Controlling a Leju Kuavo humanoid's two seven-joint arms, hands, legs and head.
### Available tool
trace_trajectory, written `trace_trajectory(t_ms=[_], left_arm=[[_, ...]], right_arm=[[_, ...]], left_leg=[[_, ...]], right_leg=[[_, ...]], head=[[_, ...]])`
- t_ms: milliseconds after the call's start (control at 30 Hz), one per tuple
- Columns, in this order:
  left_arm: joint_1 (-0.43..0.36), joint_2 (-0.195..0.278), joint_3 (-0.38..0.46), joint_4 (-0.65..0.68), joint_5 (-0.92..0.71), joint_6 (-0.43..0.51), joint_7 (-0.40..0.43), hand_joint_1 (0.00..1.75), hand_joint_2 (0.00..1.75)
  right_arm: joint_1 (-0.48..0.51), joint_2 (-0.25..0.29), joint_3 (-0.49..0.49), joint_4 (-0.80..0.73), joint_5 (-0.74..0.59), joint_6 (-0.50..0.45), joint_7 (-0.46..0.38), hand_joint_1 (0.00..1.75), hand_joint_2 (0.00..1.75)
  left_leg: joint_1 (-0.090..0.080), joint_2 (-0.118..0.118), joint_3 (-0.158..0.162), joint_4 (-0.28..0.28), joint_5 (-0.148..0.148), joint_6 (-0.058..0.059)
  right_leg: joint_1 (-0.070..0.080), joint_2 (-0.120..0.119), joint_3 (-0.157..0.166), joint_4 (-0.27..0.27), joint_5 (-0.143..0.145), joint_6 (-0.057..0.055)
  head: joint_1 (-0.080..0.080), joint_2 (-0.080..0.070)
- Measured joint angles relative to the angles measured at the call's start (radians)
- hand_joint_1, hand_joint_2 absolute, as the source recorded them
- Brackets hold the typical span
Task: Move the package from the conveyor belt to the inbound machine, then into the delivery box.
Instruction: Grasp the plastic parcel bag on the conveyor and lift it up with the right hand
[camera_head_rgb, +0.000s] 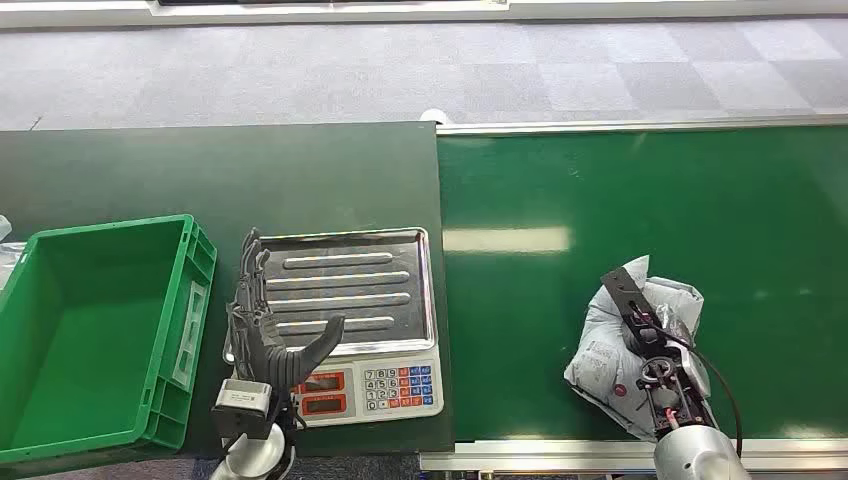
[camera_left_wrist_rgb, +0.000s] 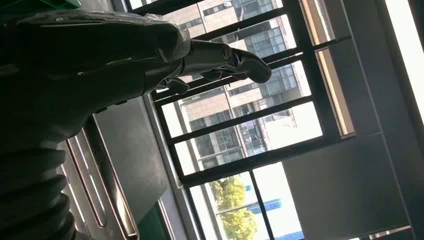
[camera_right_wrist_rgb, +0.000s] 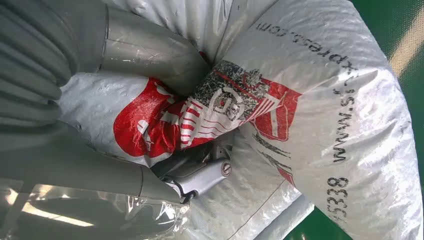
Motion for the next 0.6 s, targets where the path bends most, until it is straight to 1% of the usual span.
trace_trajectory(t_ms=[133,200,233,300,400,500,567,600], left_arm=[[-0.001,0.000,0.000,0.000,-0.002,0.005,0.000,0.00,1.75],[0.002,0.000,0.002,-0.001,-0.006,0.020,0.000,0.00,1.75],[0.011,0.001,0.004,-0.006,-0.010,0.033,0.000,0.00,1.75],[0.044,0.006,0.011,-0.035,-0.018,0.060,0.000,0.00,1.75],[0.088,0.013,0.018,-0.085,-0.026,0.068,0.000,0.00,1.75],[0.103,0.016,0.024,-0.114,-0.031,0.057,0.000,0.00,1.75],[0.100,0.018,0.027,-0.126,-0.028,0.047,0.000,0.00,1.75],[0.095,0.018,0.028,-0.130,-0.023,0.040,0.000,0.00,1.75]], right_arm=[[0.001,0.000,0.000,0.002,-0.002,-0.021,-0.011,1.75,1.75],[0.002,0.005,-0.001,0.003,-0.014,-0.073,-0.045,1.75,1.75],[0.002,0.012,-0.003,0.002,-0.025,-0.115,-0.078,1.75,1.75],[-0.001,0.036,-0.012,-0.014,-0.060,-0.228,-0.189,1.75,1.75],[-0.005,0.081,-0.032,-0.075,-0.144,-0.374,-0.402,1.75,1.75],[0.014,0.131,-0.051,-0.194,-0.289,-0.454,-0.619,1.75,1.75],[0.040,0.163,-0.055,-0.299,-0.388,-0.480,-0.721,1.75,1.75],[0.056,0.177,-0.054,-0.356,-0.433,-0.487,-0.752,1.75,1.75]], left_leg=[[0.000,0.000,0.000,0.000,0.000,0.000],[0.000,-0.001,-0.001,0.000,0.000,0.000],[0.000,-0.001,-0.002,0.000,0.000,0.000],[0.000,0.001,-0.004,0.000,0.000,0.000],[0.000,0.001,-0.007,0.000,0.001,0.000],[0.000,-0.002,-0.009,0.000,0.001,0.000],[0.000,-0.003,-0.011,0.000,0.001,0.000],[0.000,-0.003,-0.011,0.000,0.001,0.000]], right_leg=[[0.000,0.000,0.001,0.000,0.000,0.000],[0.000,0.000,0.001,0.000,0.000,0.000],[0.000,0.000,0.001,0.001,0.000,0.000],[0.000,0.001,-0.002,0.001,0.001,0.000],[0.000,0.000,-0.007,0.001,0.001,0.000],[0.000,-0.002,-0.009,0.001,0.000,0.000],[0.000,-0.003,-0.010,0.001,0.000,0.000],[0.000,-0.003,-0.011,0.001,0.000,0.000]], head=[[0.000,0.000],[0.000,0.000],[0.000,0.000],[0.000,0.000],[0.000,0.000],[0.000,0.000],[0.000,0.000],[0.000,0.000]])
